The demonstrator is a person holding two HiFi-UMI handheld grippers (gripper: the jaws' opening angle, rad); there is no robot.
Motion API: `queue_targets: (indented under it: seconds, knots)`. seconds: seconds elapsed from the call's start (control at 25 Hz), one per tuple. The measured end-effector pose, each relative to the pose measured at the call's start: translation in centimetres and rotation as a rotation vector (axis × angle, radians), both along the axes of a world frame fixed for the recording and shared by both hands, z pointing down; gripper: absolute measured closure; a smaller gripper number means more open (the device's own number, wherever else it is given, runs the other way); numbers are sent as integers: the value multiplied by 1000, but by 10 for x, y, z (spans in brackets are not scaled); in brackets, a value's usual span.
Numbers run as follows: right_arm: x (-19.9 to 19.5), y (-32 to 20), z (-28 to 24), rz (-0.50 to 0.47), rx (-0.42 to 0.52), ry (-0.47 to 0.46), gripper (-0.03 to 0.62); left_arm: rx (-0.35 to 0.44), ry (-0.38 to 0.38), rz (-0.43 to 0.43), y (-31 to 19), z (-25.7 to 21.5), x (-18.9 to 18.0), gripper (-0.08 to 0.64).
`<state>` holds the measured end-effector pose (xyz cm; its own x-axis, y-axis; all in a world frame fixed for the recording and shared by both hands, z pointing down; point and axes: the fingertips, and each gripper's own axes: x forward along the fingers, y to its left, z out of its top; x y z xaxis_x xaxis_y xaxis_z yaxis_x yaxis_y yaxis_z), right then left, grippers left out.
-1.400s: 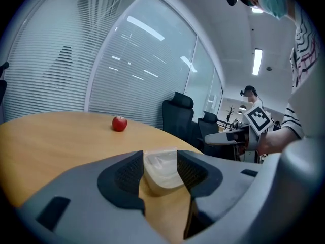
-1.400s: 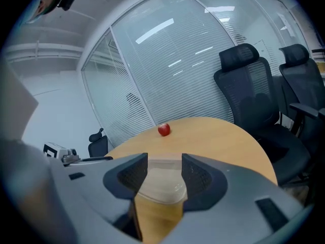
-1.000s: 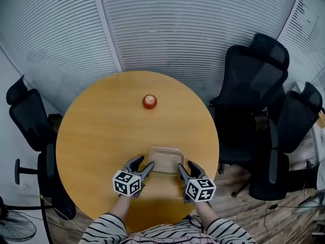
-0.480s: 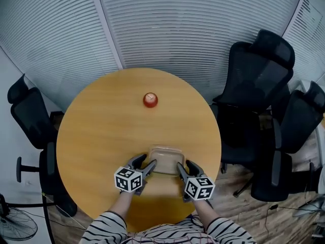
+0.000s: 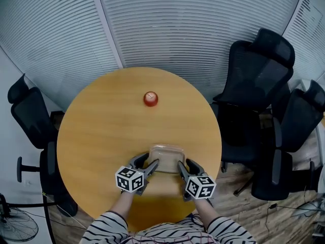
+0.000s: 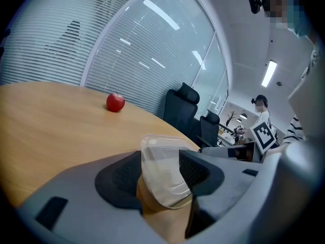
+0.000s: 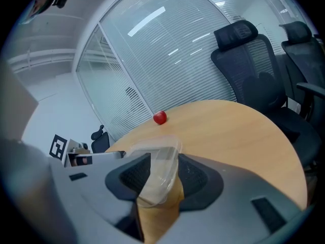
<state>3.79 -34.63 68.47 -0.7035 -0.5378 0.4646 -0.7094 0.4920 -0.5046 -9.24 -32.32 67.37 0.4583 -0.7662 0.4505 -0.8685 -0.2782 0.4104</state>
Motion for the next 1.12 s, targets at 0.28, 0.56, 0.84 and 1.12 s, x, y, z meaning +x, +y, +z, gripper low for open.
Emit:
queue_targets:
  seconds: [0.28,0.56,0.84,1.12]
  knots:
    - [1,2,-17,41,19,-37,413,35,11,12,2,-17,2,347]
    - [14,11,-36,115,31,-75,482,68,48,18,10,-36,1,348]
    - [24,32,-63,200,55,-115,503,114,97,38,27,-61,-1,416]
    - [22,68,-88,228,82,-129,514,165,135,35,53,-86,-7,462]
